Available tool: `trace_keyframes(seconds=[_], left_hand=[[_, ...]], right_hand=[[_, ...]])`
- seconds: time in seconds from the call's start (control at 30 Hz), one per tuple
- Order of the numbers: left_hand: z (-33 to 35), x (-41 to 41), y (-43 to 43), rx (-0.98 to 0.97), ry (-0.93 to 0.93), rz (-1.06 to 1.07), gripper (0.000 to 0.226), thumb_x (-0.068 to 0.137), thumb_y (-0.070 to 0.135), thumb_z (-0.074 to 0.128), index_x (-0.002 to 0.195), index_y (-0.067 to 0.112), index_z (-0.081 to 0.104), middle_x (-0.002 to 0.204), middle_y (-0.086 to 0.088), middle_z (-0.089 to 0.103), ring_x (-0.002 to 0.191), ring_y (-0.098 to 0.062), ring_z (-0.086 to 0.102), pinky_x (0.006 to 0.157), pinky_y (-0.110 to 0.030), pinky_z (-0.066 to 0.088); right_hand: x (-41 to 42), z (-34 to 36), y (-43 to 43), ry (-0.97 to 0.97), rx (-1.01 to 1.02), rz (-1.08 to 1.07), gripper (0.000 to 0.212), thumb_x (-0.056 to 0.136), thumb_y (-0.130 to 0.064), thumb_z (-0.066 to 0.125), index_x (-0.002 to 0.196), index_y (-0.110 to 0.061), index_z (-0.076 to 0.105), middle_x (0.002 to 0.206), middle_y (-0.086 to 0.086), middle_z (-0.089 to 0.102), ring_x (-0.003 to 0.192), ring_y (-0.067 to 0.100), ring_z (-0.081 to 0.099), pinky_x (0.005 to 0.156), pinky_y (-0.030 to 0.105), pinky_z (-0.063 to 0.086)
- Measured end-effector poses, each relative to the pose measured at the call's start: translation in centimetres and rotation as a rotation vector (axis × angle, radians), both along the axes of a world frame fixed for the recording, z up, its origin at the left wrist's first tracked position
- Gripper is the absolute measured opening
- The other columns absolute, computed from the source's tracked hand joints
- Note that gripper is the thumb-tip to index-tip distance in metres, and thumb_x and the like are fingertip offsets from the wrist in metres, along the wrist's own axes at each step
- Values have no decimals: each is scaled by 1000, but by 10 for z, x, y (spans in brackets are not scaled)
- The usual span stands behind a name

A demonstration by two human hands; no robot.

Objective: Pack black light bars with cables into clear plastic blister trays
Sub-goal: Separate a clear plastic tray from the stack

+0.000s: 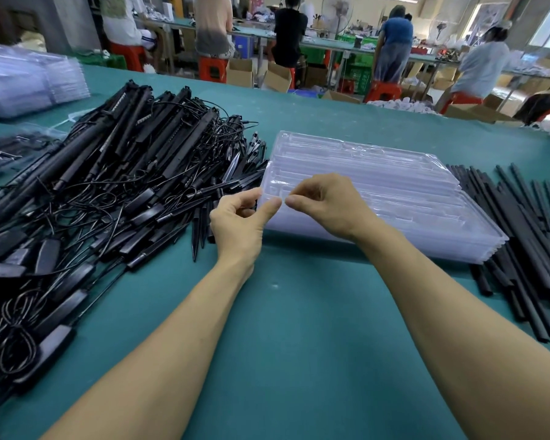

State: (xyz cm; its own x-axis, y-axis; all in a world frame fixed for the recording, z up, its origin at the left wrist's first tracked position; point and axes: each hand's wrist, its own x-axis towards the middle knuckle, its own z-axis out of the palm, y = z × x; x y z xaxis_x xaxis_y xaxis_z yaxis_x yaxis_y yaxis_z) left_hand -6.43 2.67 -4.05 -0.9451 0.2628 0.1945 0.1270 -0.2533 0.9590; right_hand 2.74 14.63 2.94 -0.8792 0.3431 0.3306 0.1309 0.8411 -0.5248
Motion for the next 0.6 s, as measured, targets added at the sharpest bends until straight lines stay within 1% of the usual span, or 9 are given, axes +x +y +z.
trace_keyframes(seconds=[0.1, 0.17, 0.23, 0.33, 0.47, 0.53, 0.6], left_hand=[[-1, -1, 0, 10, -4, 9, 27, 67, 24, 91, 88, 28, 73, 91, 6, 66, 73, -6, 54, 69, -16, 47], [-1, -1, 1, 20, -15, 6, 26, 68, 23, 90, 88, 23, 74, 93, 0, 68, 74, -9, 54, 71, -20, 48], [-1, -1, 1, 35, -33, 1, 27, 68, 21, 90, 90, 15, 75, 90, -6, 68, 72, -12, 53, 71, -24, 47], [-1, -1, 2, 42, -59, 9, 29, 68, 21, 90, 90, 10, 76, 81, -6, 65, 67, -12, 51, 69, -25, 46], [0, 0, 2, 42, -67, 8, 27, 69, 19, 90, 89, 9, 75, 80, -4, 65, 64, -11, 50, 67, -25, 46], [1, 1, 2, 48, -72, -5, 25, 69, 16, 89, 89, 10, 75, 79, -4, 63, 65, -11, 50, 66, -24, 45], [3, 1, 0, 52, -81, -19, 25, 69, 15, 90, 88, 14, 74, 78, -3, 62, 66, -11, 50, 66, -21, 46]], right_hand=[[0, 2, 2, -31, -49, -7, 20, 92, -30, 67, 93, -13, 77, 86, -1, 73, 84, 14, 66, 76, 28, 51], [1, 5, 2, -64, -67, -9, 22, 93, -30, 65, 95, -12, 77, 89, 0, 73, 88, 16, 67, 81, 30, 52], [0, 10, 3, -111, -73, -2, 23, 93, -30, 64, 97, -10, 76, 91, 1, 74, 91, 18, 67, 84, 35, 53], [-1, 17, 6, -179, -112, 27, 25, 94, -28, 64, 96, -6, 76, 88, 4, 72, 84, 15, 65, 85, 37, 53], [-2, 22, 9, -223, -180, 45, 26, 93, -26, 65, 96, -3, 75, 89, 14, 73, 76, 13, 59, 81, 37, 52], [-4, 23, 11, -236, -194, 47, 24, 93, -25, 64, 95, -4, 76, 84, 9, 72, 73, 11, 59, 79, 35, 51], [-7, 23, 13, -256, -149, 44, 24, 95, -25, 62, 93, -4, 75, 79, 4, 70, 70, 10, 60, 78, 33, 51]])
